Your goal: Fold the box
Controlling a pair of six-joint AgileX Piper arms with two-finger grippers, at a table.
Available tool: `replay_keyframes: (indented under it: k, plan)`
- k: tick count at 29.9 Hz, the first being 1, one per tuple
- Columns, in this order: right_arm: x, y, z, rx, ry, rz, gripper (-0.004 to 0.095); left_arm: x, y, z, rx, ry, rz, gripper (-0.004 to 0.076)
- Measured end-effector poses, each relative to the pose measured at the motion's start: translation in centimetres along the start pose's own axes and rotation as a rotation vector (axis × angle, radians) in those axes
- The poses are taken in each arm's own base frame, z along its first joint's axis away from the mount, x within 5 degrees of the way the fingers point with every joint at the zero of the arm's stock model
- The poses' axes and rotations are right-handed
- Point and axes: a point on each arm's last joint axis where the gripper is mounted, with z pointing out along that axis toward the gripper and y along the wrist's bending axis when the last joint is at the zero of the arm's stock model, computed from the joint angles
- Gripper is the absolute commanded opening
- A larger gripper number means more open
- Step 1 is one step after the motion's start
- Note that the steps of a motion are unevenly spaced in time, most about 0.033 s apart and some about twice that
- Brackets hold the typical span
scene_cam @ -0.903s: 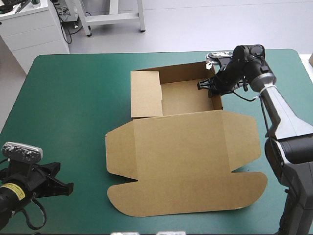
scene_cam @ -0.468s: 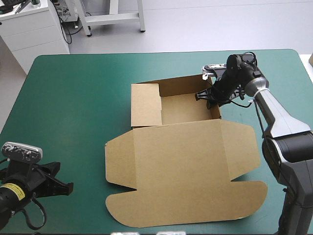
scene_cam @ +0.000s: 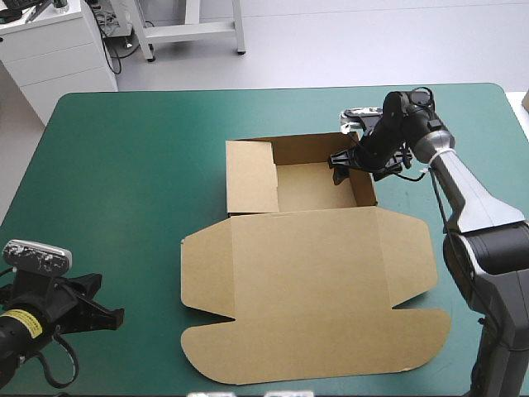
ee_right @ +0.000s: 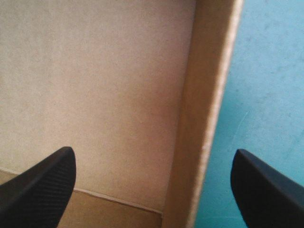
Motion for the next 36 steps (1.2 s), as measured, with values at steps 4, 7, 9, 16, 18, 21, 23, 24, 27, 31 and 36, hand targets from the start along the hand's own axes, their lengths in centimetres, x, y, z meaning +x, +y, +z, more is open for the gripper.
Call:
replay_keyframes:
  k: [4,7,9,16,18,21,23,24,27,31,36]
  plan:
    - [-0.8,-0.1,-1.5,0.037,-0.054,-0.002,0.0866,0.0,0.0,0.0,0.000,0.000,0.000,-0.0032]
    - [-1.7,0.0,-3.3,0.067,-0.121,-0.007,0.0866,0.0,0.0,0.0,0.000,0.000,0.000,-0.0032]
    - [-1.9,0.2,-5.1,0.081,-0.175,-0.010,0.0864,0.0,0.0,0.0,0.000,0.000,0.000,-0.0032]
    - [-0.6,0.8,-12.1,0.155,-0.327,-0.022,0.0864,0.0,0.0,0.0,0.000,0.000,0.000,-0.0032]
    - [-0.1,1.0,-13.4,0.162,-0.357,-0.020,0.0864,0.0,0.0,0.0,0.000,0.000,0.000,-0.0032]
    - [0.4,1.1,-14.7,0.167,-0.386,-0.016,0.0860,0.0,0.0,0.0,0.001,0.000,0.000,-0.0032]
    - [0.5,1.2,-14.9,0.166,-0.392,-0.010,0.0860,0.0,0.0,0.0,0.001,0.000,0.000,-0.0032]
    - [0.5,1.2,-14.9,0.162,-0.392,-0.005,0.0860,0.0,0.0,0.0,0.001,0.000,0.000,-0.0032]
    - [0.5,1.2,-14.5,0.145,-0.379,0.009,0.0860,0.0,0.0,0.0,0.002,0.000,-0.001,-0.0032]
    - [0.8,1.0,-12.8,0.140,-0.319,0.017,0.0860,0.0,0.0,0.0,0.003,0.000,-0.001,-0.0032]
    - [0.6,0.3,-8.4,0.134,-0.195,0.032,0.0860,0.0,0.0,0.0,0.003,-0.003,-0.001,-0.0032]
